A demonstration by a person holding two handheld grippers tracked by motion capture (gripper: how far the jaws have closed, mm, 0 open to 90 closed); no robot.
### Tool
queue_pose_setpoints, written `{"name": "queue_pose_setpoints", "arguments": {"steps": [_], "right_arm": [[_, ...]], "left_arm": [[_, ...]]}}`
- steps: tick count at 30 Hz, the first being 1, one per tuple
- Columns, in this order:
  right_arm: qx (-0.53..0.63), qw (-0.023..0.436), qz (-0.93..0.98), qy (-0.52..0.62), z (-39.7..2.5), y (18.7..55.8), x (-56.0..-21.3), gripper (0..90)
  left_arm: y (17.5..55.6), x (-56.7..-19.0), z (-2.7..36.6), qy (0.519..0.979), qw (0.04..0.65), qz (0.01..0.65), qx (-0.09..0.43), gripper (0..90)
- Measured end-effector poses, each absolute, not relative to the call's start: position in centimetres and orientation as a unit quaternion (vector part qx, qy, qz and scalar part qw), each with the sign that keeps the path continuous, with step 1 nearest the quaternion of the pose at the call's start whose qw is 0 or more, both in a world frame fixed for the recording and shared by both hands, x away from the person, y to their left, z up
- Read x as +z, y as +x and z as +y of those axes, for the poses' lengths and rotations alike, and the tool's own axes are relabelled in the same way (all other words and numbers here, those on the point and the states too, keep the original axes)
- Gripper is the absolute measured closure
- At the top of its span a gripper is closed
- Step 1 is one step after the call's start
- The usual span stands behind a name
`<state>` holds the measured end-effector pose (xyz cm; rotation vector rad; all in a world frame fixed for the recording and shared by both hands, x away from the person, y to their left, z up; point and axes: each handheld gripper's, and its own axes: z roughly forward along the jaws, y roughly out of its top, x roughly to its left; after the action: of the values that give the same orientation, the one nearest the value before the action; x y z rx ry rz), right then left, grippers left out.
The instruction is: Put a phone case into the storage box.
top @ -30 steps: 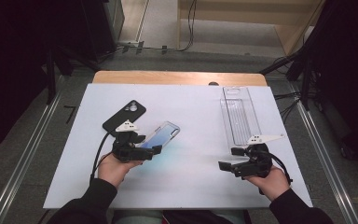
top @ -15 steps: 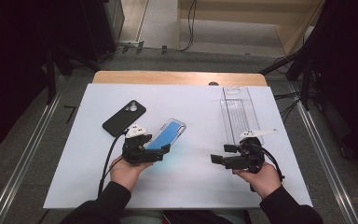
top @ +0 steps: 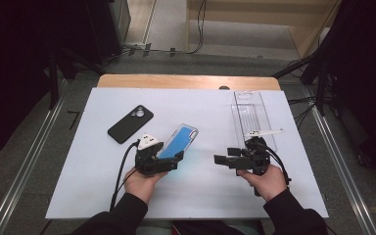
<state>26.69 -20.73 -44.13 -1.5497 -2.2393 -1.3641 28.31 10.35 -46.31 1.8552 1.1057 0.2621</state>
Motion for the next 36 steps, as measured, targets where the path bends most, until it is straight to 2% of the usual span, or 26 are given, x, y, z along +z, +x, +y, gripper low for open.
{"name": "queue_pose_setpoints", "arguments": {"steps": [10,13,20,36], "right_arm": [[-0.459,0.067,-0.721,-0.515,-19.1,27.8,-44.1,19.7],[-0.461,0.074,-0.717,-0.518,-18.6,28.3,-44.0,20.2],[-0.459,0.065,-0.715,-0.524,-17.8,29.0,-43.7,20.6],[-0.462,0.097,-0.693,-0.546,-16.8,31.2,-43.9,24.2]], "left_arm": [[27.7,-47.0,9.6,0.745,0.484,0.441,0.129,17.1],[27.8,-47.2,9.5,0.74,0.493,0.442,0.116,17.1],[27.2,-47.5,9.0,0.735,0.498,0.439,0.138,17.1],[26.3,-48.0,8.2,0.719,0.513,0.449,0.137,17.1]]}}
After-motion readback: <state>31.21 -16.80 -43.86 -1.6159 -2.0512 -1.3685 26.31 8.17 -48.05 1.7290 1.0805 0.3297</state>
